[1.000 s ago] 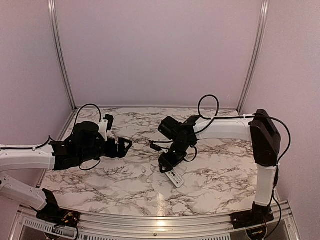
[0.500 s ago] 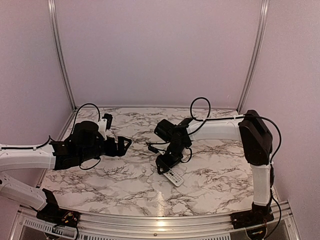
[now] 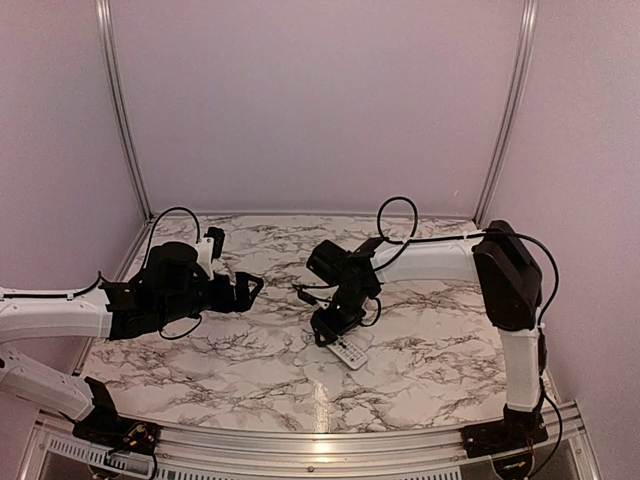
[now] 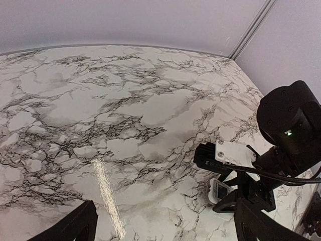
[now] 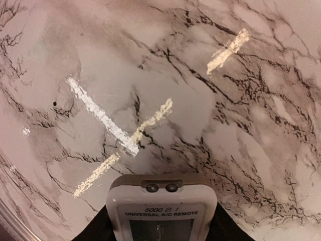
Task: Load the batteries into the remote control
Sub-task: Place the remote control at the center of the board, then move the remote control to the center of the board.
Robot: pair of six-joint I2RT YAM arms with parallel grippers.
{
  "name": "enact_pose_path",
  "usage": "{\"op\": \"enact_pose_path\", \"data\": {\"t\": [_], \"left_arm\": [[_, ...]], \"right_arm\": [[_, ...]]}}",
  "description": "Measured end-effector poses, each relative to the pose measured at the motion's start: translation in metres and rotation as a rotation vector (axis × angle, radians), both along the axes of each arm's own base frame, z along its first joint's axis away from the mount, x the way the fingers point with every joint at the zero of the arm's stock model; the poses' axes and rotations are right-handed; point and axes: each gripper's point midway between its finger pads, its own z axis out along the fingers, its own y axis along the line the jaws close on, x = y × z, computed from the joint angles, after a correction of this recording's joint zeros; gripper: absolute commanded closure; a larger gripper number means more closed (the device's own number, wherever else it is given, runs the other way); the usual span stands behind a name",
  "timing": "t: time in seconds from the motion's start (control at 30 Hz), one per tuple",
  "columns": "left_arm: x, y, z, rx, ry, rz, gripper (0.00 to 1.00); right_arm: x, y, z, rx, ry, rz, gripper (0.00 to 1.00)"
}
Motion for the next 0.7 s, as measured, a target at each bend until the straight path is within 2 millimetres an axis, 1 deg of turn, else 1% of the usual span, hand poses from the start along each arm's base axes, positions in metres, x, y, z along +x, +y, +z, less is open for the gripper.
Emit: {"op": "enact_pose_path", "data": {"t": [0.1,0.27,0.33,0.43,0.5,0.57,0.7], "left_arm": [[0.000,0.000,0.000,-0.005,0.004,0.003,0.01],[0.000,0.000,0.000,-0.008,0.007,0.005,0.01],[0.000,0.000,0.000,-0.008,0.007,0.005,0.01],[0.000,-0.001,0.000,-0.007,0.008,0.004,0.01],[0.000,-0.001,0.001,-0.009,0.009,0.002,0.01],[0.000,-0.003,0.002,-0.013,0.010,-0.003,0.01],[0.001,-0.004,0.003,-0.010,0.014,-0.004,0.01]], "right_arm": [[0.005,0.001,-0.002,0.002,-0.024,-0.006,0.33],[0.014,0.012,-0.001,0.048,-0.068,0.001,0.18],[0.016,0.015,0.001,0.067,-0.079,0.003,0.15],[0.015,0.016,0.002,0.101,-0.086,0.005,0.13],[0.011,0.009,0.004,0.113,-0.084,0.001,0.13],[0.006,-0.003,0.007,0.110,-0.082,-0.008,0.12],[0.008,-0.031,0.023,0.124,-0.112,-0.054,0.11]]}}
